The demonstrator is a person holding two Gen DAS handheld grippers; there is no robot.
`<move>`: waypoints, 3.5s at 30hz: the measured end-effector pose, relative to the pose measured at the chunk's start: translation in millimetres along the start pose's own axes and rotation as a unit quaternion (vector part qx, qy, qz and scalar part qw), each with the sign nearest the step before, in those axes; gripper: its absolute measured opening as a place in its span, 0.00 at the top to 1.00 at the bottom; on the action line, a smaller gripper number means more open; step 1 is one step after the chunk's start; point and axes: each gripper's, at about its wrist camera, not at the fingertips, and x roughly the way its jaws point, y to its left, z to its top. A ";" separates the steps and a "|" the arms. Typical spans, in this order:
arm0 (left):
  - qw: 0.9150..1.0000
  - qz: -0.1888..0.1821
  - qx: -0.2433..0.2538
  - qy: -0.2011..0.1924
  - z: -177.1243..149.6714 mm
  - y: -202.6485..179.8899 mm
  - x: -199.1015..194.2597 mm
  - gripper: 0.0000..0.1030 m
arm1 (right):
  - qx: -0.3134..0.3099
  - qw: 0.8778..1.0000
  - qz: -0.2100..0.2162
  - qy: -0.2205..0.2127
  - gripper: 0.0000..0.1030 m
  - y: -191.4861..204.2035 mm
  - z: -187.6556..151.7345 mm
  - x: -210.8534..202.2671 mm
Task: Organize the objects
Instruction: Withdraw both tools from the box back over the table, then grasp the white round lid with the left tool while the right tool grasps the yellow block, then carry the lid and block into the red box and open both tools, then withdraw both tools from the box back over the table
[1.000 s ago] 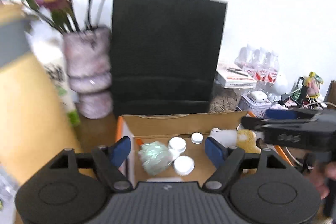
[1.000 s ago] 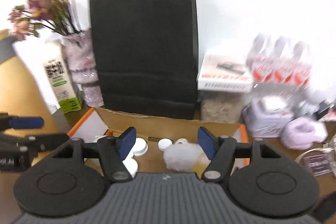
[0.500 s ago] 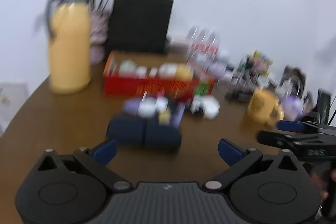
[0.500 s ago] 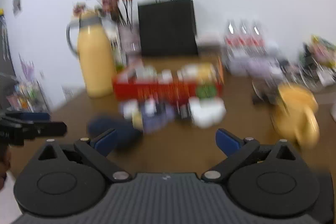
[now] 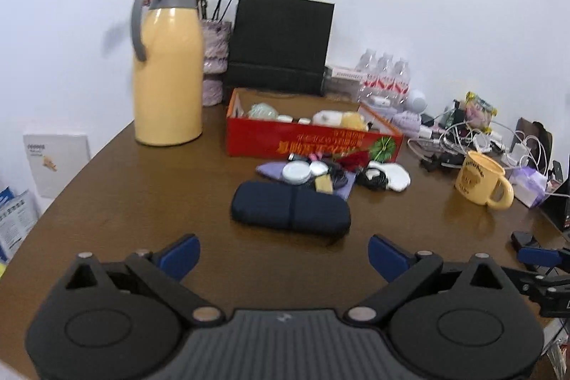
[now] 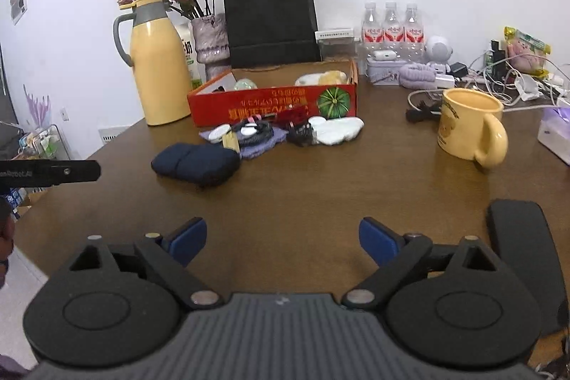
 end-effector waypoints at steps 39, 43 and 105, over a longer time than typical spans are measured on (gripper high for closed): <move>0.995 -0.072 0.009 0.074 2.4 -12.8 78.4 0.63 | 0.029 0.992 0.096 0.072 0.80 -1.5 32.6 96.6; 0.992 -0.067 0.050 0.094 -28.0 -32.5 59.5 0.63 | 0.068 0.985 0.124 0.096 0.80 -5.7 11.7 69.9; 0.999 -0.025 0.032 -0.016 222.1 7.8 246.9 0.15 | 0.013 0.998 0.029 0.049 0.40 -45.7 280.7 324.0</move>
